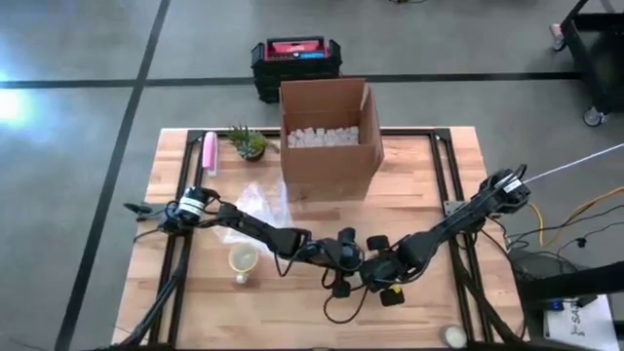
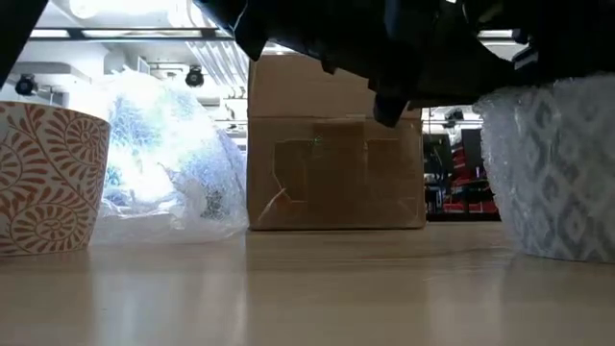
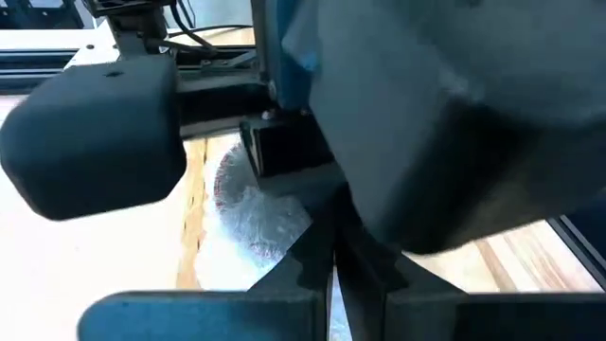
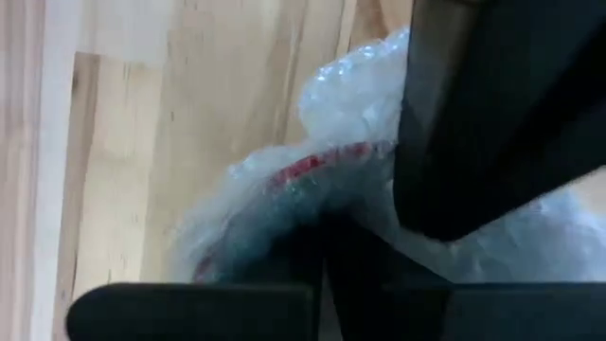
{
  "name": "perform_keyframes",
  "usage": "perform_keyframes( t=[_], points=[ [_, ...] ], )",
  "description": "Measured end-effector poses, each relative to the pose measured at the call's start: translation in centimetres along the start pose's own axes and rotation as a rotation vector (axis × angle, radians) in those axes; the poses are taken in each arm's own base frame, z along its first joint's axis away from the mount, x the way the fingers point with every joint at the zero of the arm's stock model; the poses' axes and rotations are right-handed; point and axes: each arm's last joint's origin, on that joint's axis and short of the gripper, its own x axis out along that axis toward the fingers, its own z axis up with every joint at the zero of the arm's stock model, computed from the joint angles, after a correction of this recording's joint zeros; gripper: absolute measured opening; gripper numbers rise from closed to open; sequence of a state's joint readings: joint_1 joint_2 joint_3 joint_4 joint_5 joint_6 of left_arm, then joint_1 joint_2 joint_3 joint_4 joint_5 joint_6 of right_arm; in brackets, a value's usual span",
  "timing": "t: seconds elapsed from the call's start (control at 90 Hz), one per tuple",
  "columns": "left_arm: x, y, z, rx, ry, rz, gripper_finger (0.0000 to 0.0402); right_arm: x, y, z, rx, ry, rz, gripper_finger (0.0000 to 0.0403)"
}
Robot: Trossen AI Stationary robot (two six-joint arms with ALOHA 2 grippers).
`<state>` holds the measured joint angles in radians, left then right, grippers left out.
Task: Wrap mug
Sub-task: Wrap the gray patterned mug using the right bubble wrap
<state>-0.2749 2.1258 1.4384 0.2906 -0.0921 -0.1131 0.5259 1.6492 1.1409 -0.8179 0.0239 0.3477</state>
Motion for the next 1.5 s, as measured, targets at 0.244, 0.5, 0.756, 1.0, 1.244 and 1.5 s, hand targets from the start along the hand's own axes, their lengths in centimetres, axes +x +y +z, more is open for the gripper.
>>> perform_keyframes(
  t=[0.244,0.5,0.756,1.0,1.244,1.5],
  points=[
    [0.0,0.0,0.0,0.000,0.000,0.003,0.0000,-5.6,-0.2,-0.5,0.002,-0.076,0.023,0.0000],
    [0.0,0.0,0.0,0.000,-0.001,0.003,0.0000,-4.6,-0.9,-0.9,0.057,-0.121,-0.147,0.0000],
    [0.0,0.0,0.0,0.000,-0.002,0.001,0.0000,1.4,-0.7,-1.3,0.035,-0.028,-0.091,0.0000],
    [0.0,0.0,0.0,-0.001,-0.006,-0.001,0.0000,2.6,-0.8,-1.3,0.021,-0.001,-0.091,0.0000],
    [0.0,0.0,0.0,0.000,-0.005,0.000,0.0000,-3.5,-0.6,-0.8,0.020,-0.092,-0.015,0.0000],
    [0.0,0.0,0.0,0.000,-0.005,0.002,0.0000,-8.0,-0.6,-1.5,0.123,-0.205,0.124,0.0000]
  ],
)
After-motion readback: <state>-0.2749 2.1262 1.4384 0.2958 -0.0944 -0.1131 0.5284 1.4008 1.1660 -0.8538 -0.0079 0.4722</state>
